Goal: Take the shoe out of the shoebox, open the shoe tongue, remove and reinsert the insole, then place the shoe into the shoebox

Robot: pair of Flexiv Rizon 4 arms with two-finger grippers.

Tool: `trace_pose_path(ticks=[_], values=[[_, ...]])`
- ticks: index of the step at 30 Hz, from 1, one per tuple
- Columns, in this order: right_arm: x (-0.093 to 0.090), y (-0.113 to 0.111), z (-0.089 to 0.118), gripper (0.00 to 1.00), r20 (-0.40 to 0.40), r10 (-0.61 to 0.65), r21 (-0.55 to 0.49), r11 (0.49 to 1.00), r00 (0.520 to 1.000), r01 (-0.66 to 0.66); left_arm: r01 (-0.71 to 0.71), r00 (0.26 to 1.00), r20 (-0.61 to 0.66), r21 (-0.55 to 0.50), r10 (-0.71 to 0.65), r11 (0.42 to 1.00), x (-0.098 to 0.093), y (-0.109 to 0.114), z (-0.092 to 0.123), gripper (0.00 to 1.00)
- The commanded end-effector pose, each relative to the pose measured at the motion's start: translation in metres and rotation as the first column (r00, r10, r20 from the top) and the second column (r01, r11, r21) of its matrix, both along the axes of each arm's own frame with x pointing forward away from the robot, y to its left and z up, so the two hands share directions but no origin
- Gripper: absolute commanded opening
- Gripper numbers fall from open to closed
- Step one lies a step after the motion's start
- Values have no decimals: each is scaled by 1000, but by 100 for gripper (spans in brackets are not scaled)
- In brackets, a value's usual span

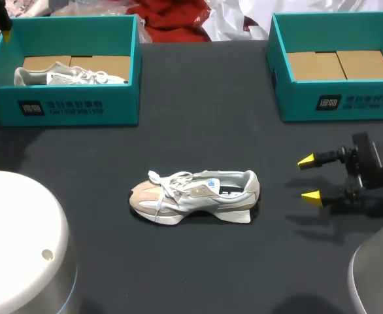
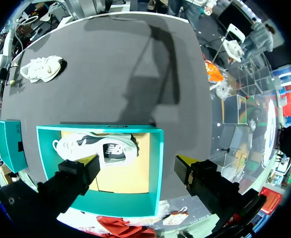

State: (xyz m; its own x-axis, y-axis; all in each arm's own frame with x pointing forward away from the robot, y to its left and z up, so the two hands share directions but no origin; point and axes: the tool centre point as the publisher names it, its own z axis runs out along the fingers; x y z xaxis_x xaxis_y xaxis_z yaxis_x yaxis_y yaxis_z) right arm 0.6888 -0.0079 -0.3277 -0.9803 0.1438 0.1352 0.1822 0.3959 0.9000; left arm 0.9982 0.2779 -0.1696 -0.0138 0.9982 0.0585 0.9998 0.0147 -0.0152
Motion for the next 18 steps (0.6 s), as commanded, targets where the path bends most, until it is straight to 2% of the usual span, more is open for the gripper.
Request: trace_pose_path(ticks=[1,9,13,18], values=[[0,10,-8,100,1,-29,-28,999,1000,29,1,1000,0,1,-1,1000,0,0,0,100],[-3,10,-14,100,29,3,-30,1000,1000,-2,1,1000,0,1,-1,1000,0,0,0,100],[-3,7,-30,100,41,31,-28,999,999,-30,1,1000,0,1,-1,1000,0,0,0,100],[-2,-8,-48,100,71,20,37,999,997,-22,1,1000,0,1,-1,1000,0,0,0,100]])
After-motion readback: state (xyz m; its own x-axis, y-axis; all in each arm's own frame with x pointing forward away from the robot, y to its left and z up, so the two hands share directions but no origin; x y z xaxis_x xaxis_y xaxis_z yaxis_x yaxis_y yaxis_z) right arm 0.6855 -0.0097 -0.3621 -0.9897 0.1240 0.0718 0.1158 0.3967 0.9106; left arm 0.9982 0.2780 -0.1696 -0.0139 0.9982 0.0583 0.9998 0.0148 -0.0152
